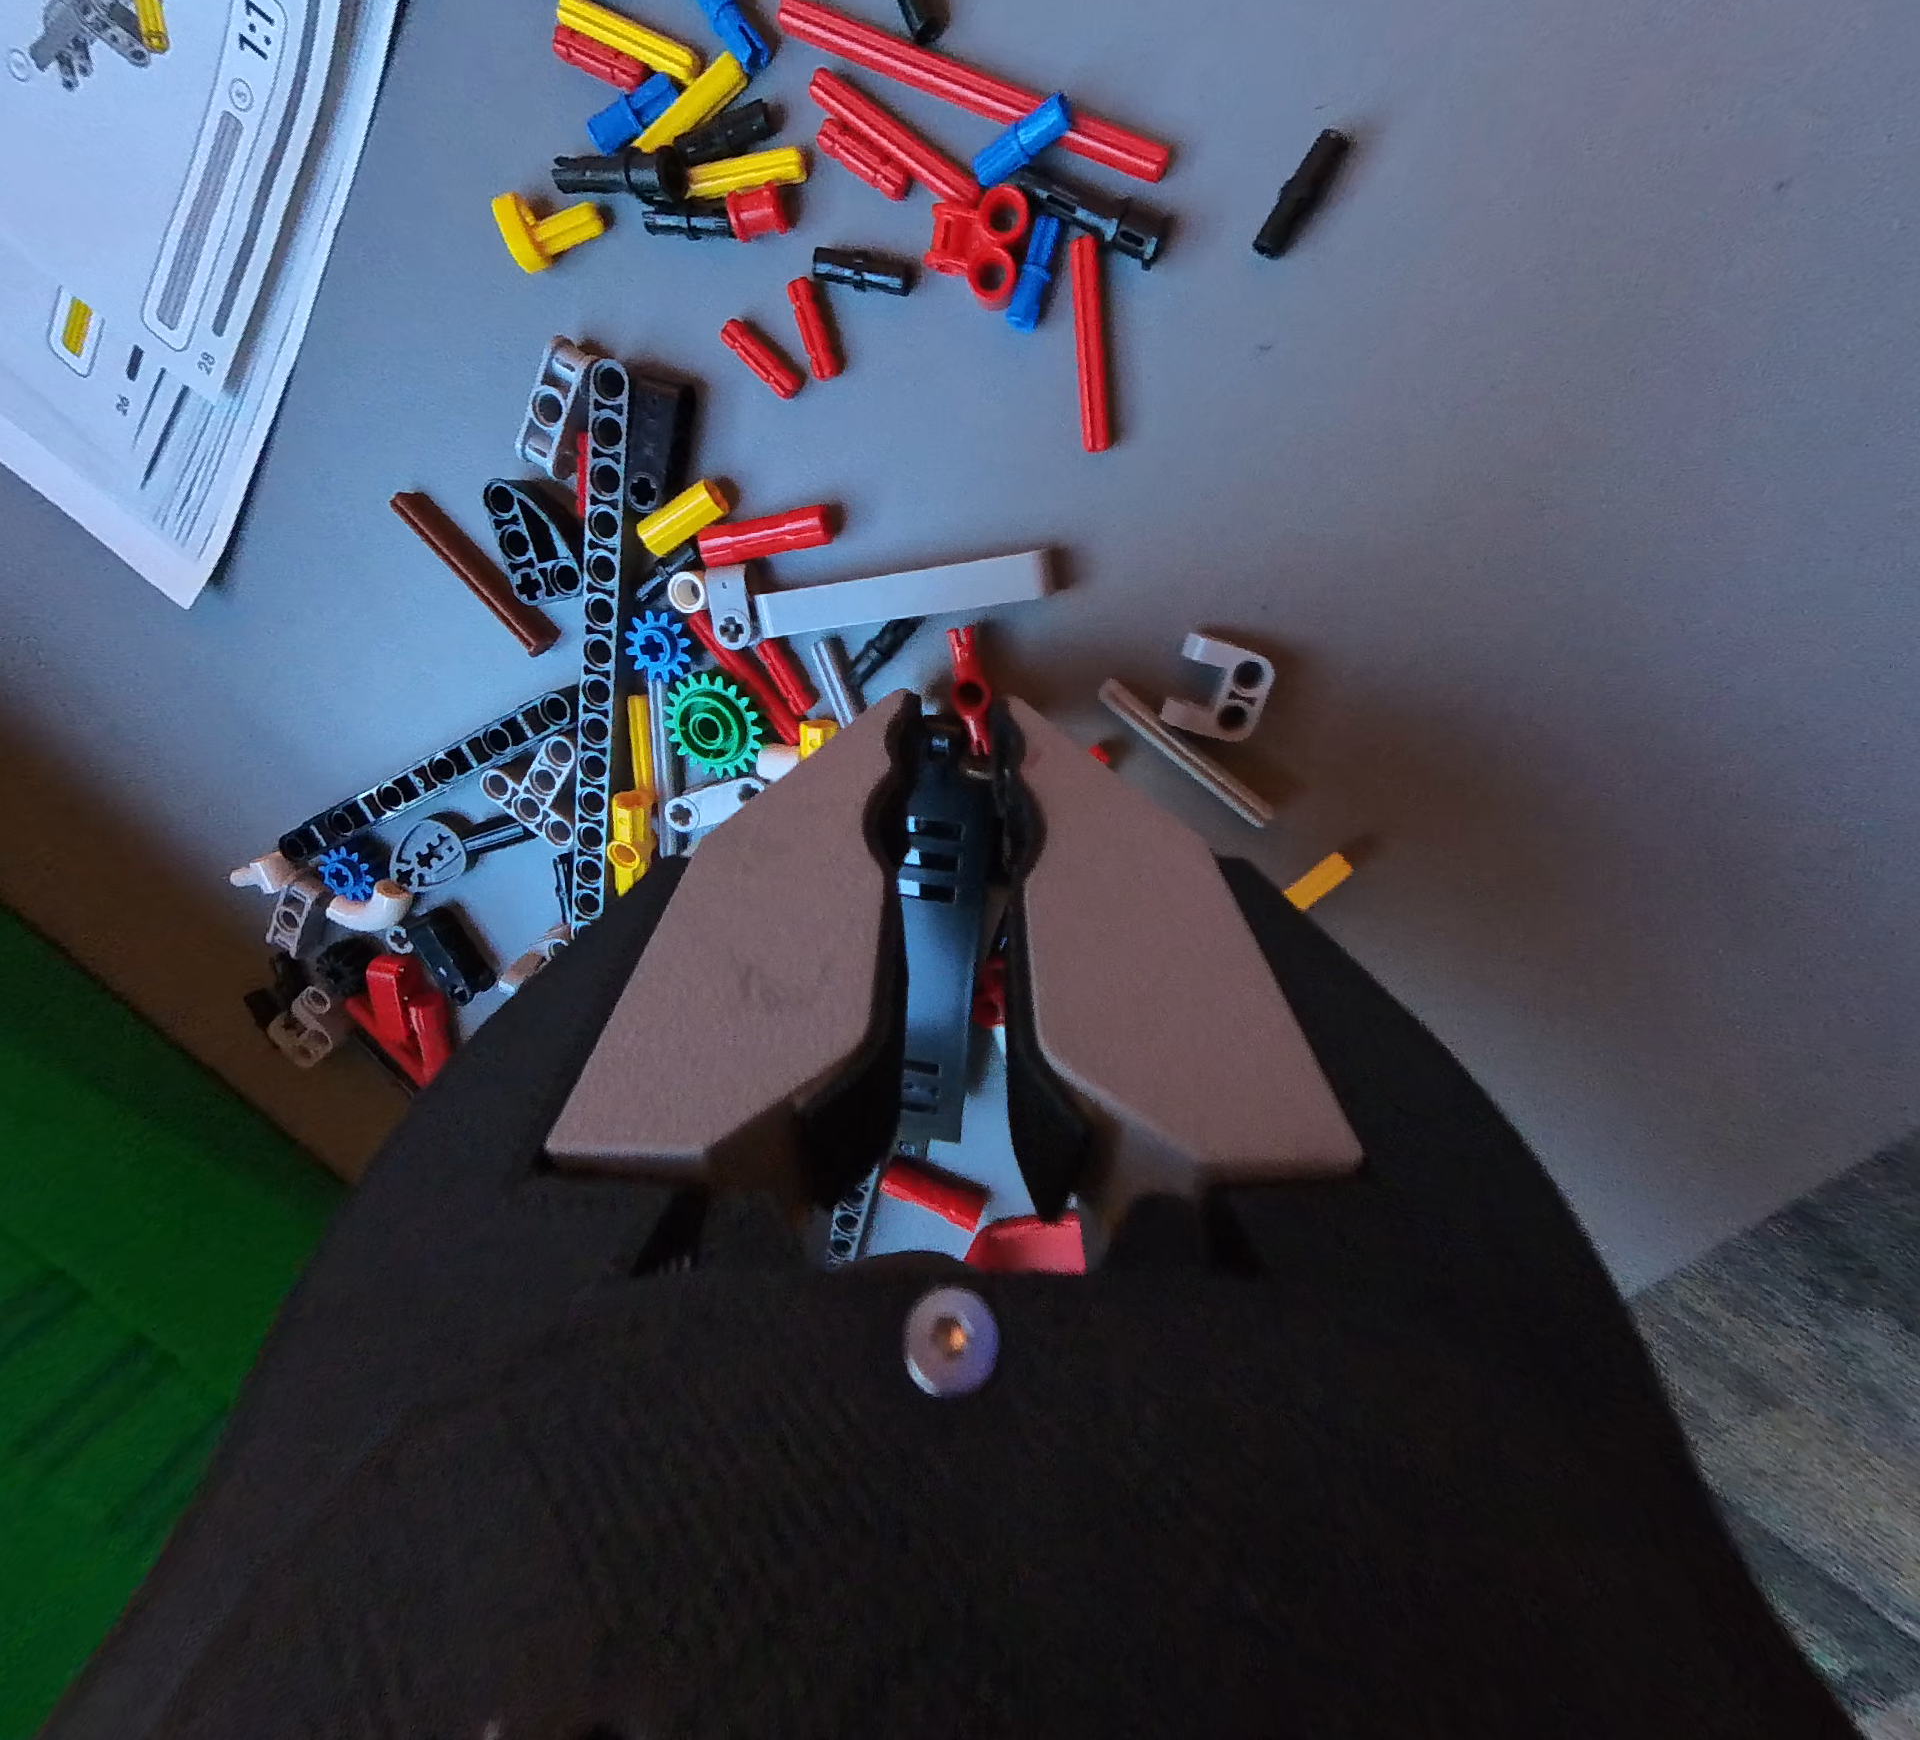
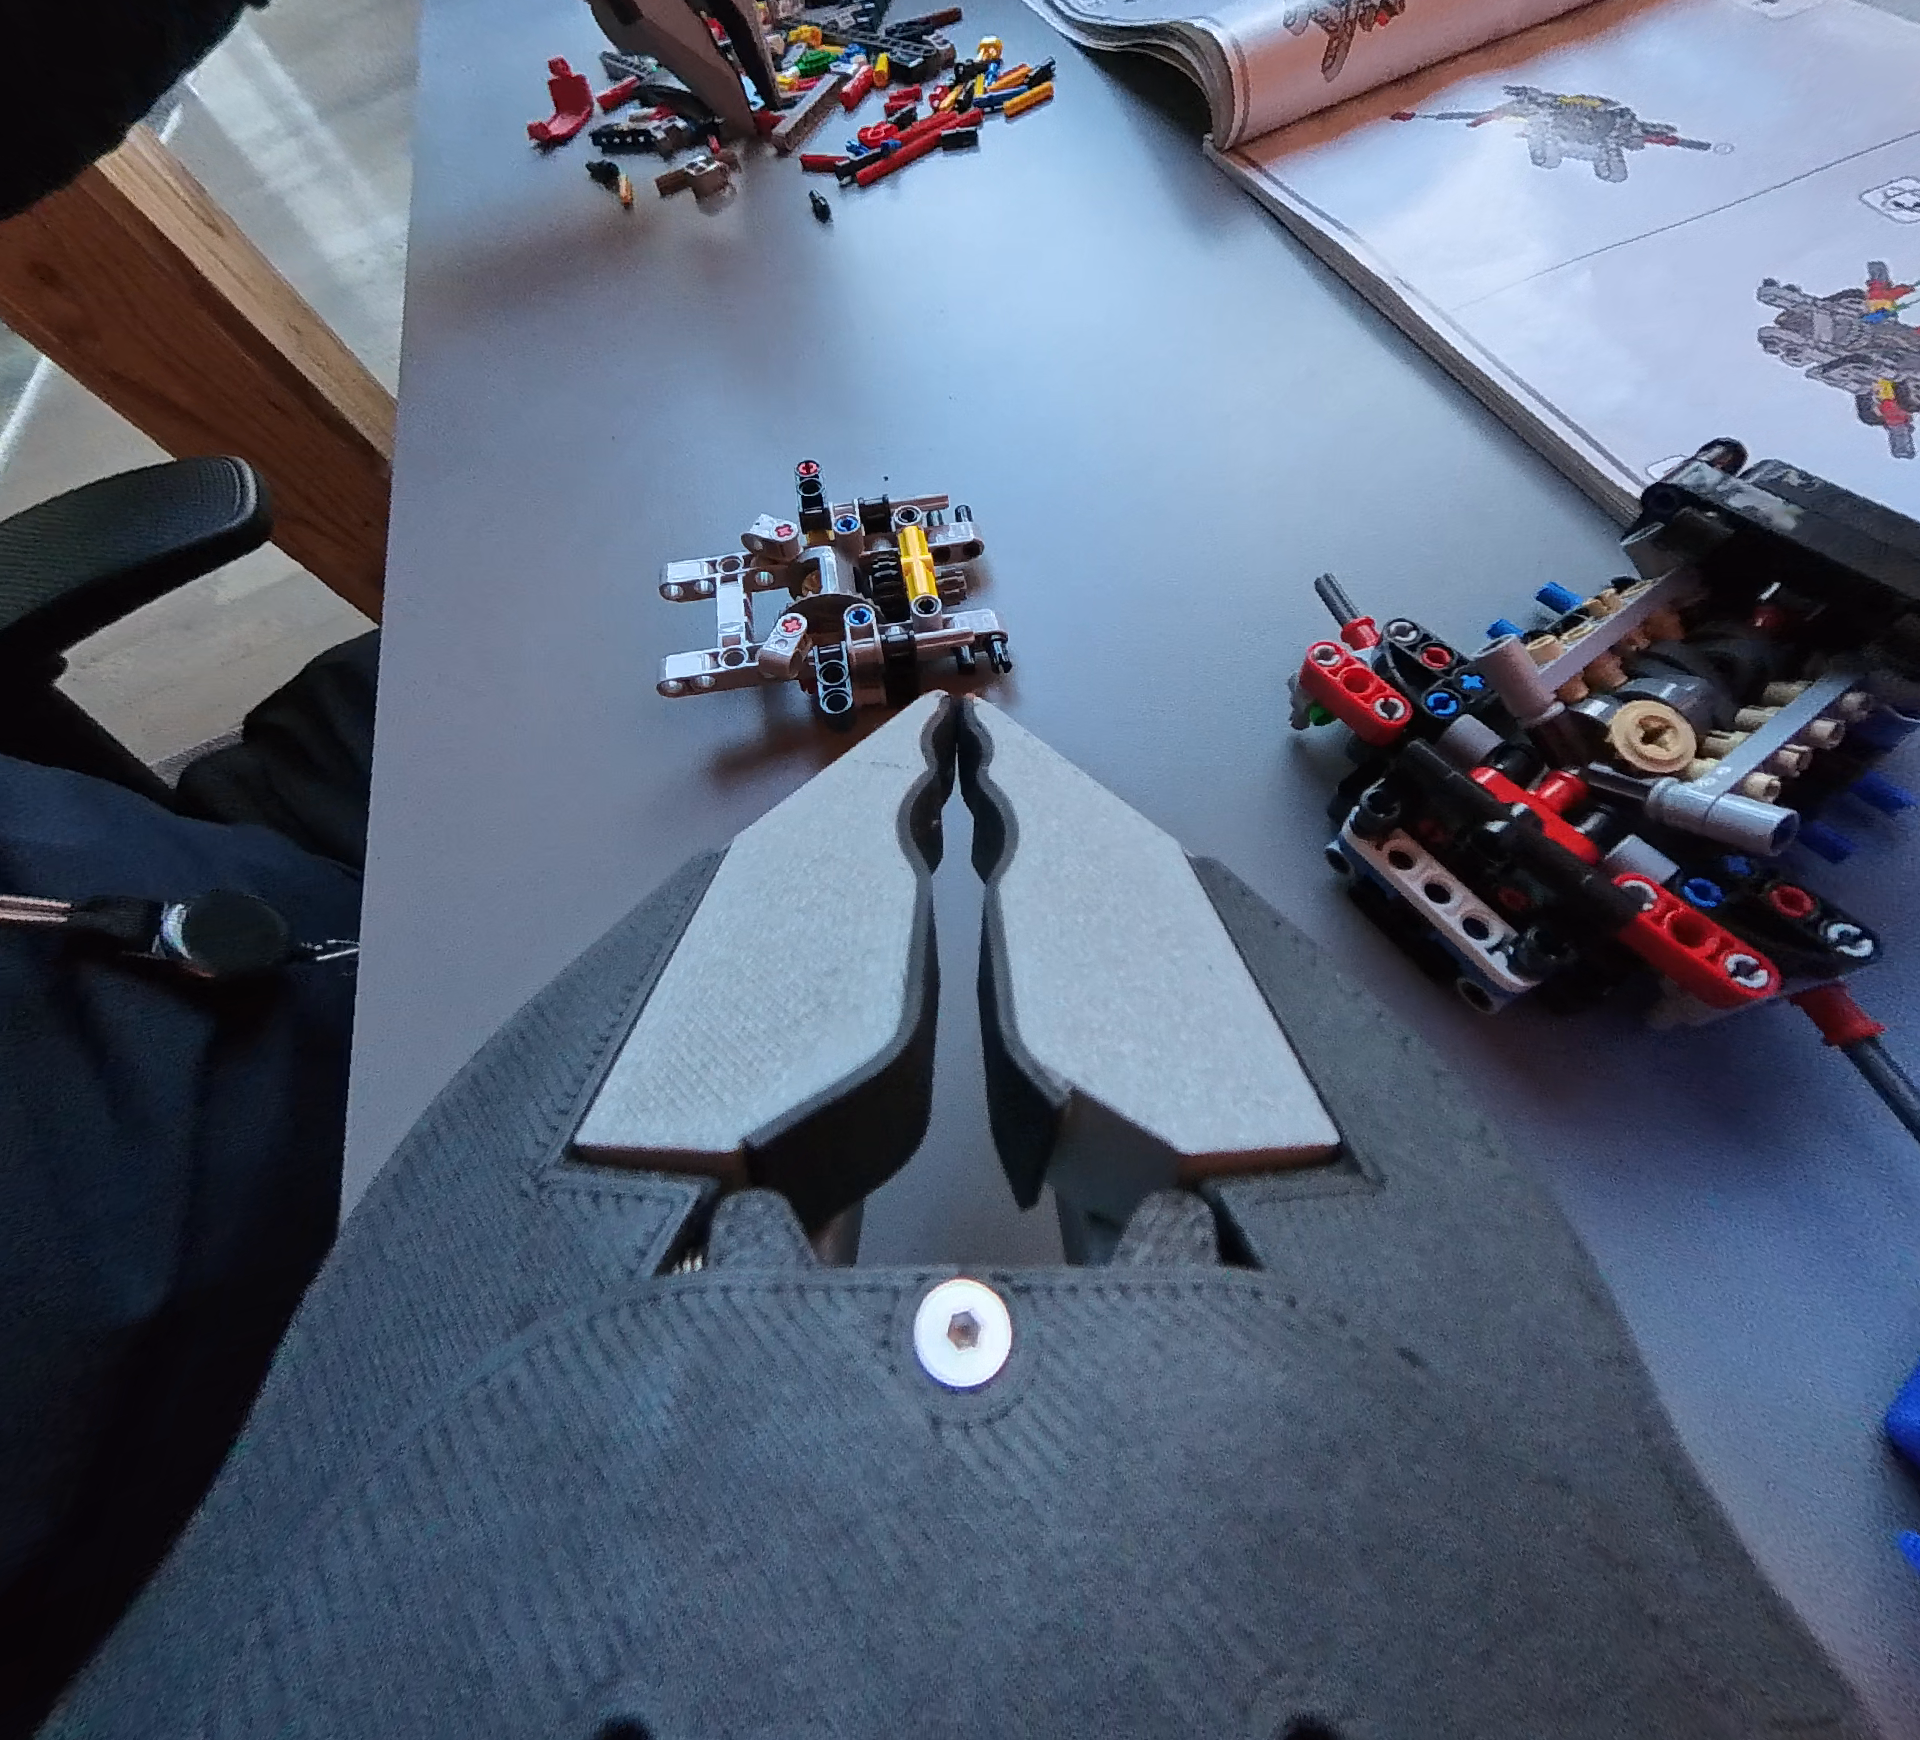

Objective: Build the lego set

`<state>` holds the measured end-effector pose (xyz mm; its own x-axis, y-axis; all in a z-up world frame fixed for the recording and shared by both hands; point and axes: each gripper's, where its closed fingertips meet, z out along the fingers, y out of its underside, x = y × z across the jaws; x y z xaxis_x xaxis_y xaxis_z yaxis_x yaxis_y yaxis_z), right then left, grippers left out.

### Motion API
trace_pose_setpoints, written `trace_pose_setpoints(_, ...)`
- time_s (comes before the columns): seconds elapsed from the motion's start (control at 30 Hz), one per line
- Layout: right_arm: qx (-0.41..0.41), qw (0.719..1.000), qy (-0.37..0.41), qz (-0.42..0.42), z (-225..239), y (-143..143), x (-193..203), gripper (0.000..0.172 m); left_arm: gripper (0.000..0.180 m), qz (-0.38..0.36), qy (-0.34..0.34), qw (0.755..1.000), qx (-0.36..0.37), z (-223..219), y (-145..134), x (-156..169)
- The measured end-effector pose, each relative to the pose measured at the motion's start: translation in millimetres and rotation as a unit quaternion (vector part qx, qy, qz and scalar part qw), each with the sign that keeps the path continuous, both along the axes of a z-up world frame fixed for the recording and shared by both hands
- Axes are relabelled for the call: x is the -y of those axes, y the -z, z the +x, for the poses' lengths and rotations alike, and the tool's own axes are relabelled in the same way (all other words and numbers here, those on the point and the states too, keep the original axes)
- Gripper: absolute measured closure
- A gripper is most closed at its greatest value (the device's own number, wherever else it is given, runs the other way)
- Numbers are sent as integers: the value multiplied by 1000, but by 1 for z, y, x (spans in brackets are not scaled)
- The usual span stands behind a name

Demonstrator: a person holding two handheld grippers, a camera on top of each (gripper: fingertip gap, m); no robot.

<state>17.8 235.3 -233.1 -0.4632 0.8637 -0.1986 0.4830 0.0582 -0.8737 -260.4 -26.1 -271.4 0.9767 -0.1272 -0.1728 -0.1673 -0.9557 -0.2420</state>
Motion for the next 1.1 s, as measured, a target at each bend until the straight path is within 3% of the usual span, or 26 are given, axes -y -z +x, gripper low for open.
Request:
trace_pose_setpoints(0.17, -13, 1000, -3, -12, 1, -5, -1, 172, 175, 33, 2, 999, -41, -3, -16, -6)
trace_pose_setpoints(0.3, -59, 998, -30, -15, 1, -24, 6, 172, 176, 117, 52, 991, -33, 36, -53, -51)
trace_pose_setpoints(0.4, -36, 999, -21, 13, -5, -14, 3, 172, 176, 75, 60, 990, -100, 19, -38, -59)
trace_pose_setpoints(0.43, -27, 999, -20, 21, -4, -8, 2, 172, 176, 82, 51, 991, -91, 15, -33, -60)
trace_pose_setpoints(0.57, -19, 999, -14, 22, 1, -2, -2, 172, 180, 95, -14, 995, -23, -1, -26, -39)
trace_pose_setpoints(0.77, -11, 1000, -13, -10, 0, -4, -5, 172, 177, 57, -65, 992, -93, -44, -11, 0)
trace_pose_setpoints(0.9, -16, 1000, -10, -10, 1, -6, -6, 172, 150, 78, -126, 989, 13, -19, -17, 5)
trace_pose_setpoints(1.0, -16, 1000, -10, -10, 1, -6, -6, 172, 150, 79, -146, 986, 15, -3, -26, 13)
trace_pose_setpoints(1.1, -14, 1000, -11, -9, 1, -5, -6, 172, 150, 113, -134, 983, 49, 29, -41, -3)
